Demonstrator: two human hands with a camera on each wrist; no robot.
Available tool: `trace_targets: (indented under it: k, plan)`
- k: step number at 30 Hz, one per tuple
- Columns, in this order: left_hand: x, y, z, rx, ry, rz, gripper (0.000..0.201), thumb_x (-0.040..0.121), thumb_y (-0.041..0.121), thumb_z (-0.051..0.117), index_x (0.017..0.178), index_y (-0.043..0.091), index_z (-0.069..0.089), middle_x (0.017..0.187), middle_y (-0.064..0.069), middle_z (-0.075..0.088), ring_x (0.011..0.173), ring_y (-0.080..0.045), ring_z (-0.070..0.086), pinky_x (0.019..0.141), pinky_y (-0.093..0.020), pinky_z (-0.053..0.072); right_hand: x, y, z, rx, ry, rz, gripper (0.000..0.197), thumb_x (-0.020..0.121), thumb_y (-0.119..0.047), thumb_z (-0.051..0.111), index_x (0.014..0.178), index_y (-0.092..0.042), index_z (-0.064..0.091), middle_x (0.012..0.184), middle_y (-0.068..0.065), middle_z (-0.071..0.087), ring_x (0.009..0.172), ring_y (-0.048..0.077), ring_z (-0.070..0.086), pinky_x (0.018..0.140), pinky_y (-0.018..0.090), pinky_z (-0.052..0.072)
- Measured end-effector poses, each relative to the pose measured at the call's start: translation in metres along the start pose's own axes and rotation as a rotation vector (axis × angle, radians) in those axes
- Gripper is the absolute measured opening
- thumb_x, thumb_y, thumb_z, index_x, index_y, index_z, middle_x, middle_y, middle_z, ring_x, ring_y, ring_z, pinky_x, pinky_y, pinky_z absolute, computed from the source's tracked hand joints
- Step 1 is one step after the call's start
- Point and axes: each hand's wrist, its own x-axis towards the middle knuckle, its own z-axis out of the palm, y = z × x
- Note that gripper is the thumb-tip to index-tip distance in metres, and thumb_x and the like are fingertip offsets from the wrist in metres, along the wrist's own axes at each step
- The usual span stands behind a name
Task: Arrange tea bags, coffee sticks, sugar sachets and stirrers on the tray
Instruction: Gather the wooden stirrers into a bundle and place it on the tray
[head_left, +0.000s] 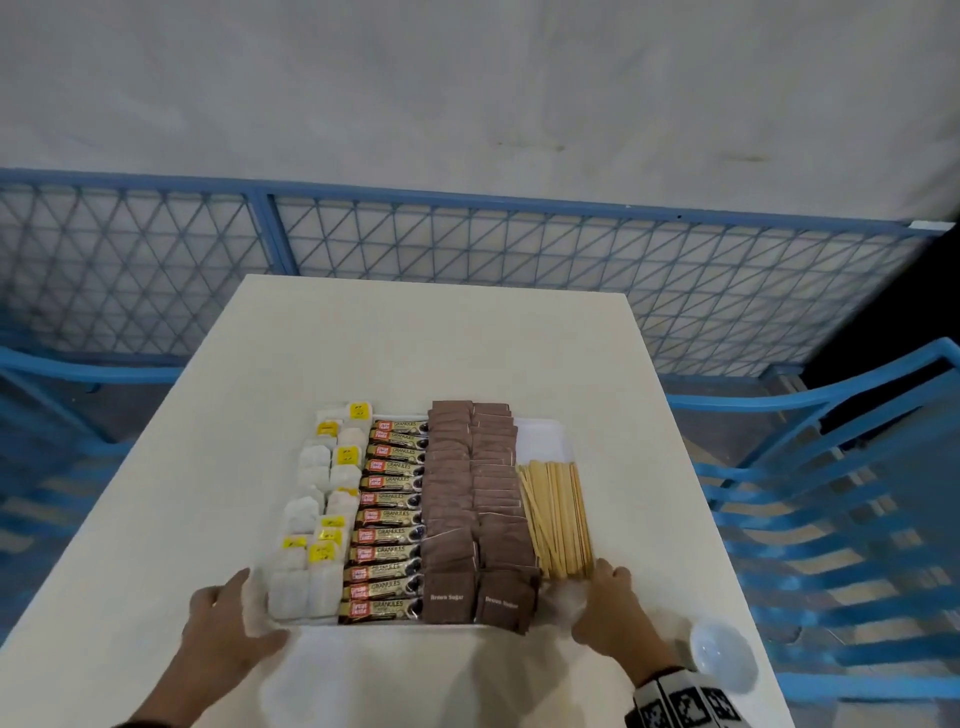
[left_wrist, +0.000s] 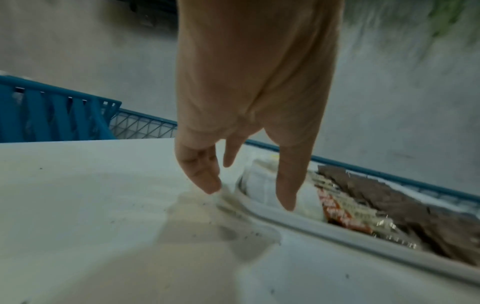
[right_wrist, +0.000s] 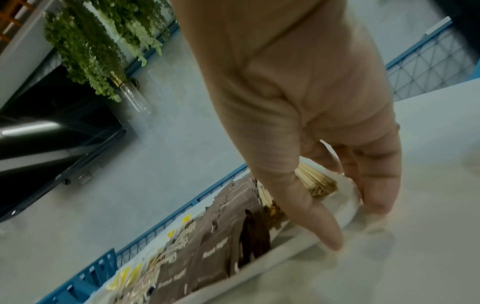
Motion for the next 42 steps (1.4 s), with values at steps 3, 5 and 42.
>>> trace_targets:
  k: [3, 5, 42]
  plan:
    - [0.006, -0.004, 0.007, -0.014, -0.097, 0.090, 0.119, 0.024, 0.050, 0.059, 0.132, 0.002, 0.043, 0.096, -0.007, 0.038, 0.097, -0.024, 0.041, 0.076, -0.029, 0.037, -0.003, -0.002, 0.002, 0.019, 0.035, 0.005, 0.047, 0.079, -0.002, 0.061, 0.118, -0.006, 0.035, 0.120, 0.010, 0.035, 0.106, 0.026, 0.051, 0.090, 0.027, 0.048]
    - [0.012, -0.008, 0.010, -0.015, -0.138, 0.111, 0.101, 0.035, 0.038, 0.070, 0.128, 0.007, 0.045, 0.099, -0.010, 0.044, 0.091, -0.022, 0.044, 0.070, -0.022, 0.035, -0.003, -0.002, 0.001, 0.003, 0.037, -0.008, 0.049, 0.077, -0.004, 0.064, 0.118, -0.005, 0.036, 0.119, 0.010, 0.036, 0.098, 0.022, 0.048, 0.089, 0.026, 0.047]
    - [0.193, 0.002, -0.065, -0.024, 0.226, 0.161, 0.029, 0.073, 0.003, 0.072, 0.102, 0.007, 0.066, 0.093, -0.015, 0.066, 0.085, -0.030, 0.064, 0.081, -0.034, 0.047, 0.119, -0.150, -0.021, -0.082, 0.146, -0.221, 0.056, 0.082, -0.026, 0.069, 0.127, -0.006, 0.042, 0.118, 0.010, 0.052, 0.113, 0.023, 0.049, 0.087, 0.024, 0.040]
